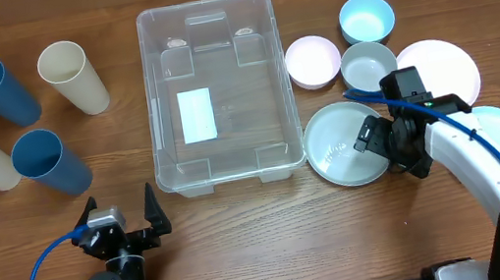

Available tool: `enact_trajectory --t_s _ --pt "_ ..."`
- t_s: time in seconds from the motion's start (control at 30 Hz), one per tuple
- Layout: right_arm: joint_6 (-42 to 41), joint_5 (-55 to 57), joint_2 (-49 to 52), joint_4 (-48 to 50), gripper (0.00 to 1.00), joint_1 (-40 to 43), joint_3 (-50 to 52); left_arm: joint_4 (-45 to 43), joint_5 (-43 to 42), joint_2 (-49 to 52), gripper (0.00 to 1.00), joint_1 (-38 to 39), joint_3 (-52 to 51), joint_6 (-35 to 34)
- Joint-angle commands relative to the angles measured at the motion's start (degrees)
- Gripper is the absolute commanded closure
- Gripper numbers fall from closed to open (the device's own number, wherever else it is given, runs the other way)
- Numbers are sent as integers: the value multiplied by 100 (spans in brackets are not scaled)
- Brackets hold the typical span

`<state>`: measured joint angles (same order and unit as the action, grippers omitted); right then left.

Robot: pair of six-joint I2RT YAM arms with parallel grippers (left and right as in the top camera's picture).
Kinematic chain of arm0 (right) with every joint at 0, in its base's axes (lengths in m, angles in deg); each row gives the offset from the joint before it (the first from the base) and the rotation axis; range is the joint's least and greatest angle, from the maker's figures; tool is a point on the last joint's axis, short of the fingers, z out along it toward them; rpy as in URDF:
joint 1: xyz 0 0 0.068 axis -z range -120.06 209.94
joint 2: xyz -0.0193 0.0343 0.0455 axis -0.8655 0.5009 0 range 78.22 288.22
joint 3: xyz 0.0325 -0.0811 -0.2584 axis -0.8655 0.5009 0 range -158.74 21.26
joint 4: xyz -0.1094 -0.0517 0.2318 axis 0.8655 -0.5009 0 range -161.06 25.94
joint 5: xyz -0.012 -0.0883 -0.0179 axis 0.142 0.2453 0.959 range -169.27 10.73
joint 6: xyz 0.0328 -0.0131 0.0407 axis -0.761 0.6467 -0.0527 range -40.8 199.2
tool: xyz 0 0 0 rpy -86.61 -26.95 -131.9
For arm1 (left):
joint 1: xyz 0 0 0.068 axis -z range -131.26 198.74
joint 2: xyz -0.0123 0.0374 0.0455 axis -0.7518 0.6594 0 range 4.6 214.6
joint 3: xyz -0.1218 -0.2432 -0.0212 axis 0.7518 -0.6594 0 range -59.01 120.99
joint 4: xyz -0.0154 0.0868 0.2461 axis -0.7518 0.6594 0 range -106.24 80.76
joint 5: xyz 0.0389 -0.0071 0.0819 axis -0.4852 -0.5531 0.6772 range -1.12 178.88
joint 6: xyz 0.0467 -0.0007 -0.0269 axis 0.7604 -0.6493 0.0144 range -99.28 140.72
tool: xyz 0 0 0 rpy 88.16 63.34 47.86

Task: Pack container
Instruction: 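Move the right gripper to the white plate's rim and grasp it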

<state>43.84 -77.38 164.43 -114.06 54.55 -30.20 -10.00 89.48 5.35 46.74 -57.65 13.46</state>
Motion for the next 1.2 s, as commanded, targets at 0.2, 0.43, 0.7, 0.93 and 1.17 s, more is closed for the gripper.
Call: enact_trajectory --t_s 0.2,0.43,0.7,0.93,1.17 --pt "-68 11 -9 909 18 -11 737 -2 -63 -48 0 -33 -20 87" --pt "-70 -68 -4 1198 47 -11 920 -2 -63 -48 0 -33 -20 87" --pt "-70 -57 -4 1248 96 -11 920 -2 -63 -48 0 -33 -20 85" --pt "-68 -46 -4 1246 96 -11 918 -2 -63 -48 0 -33 -20 85" --pt "-24 -44 -144 868 96 -11 643 -2 -63 -48 0 -33 -20 87"
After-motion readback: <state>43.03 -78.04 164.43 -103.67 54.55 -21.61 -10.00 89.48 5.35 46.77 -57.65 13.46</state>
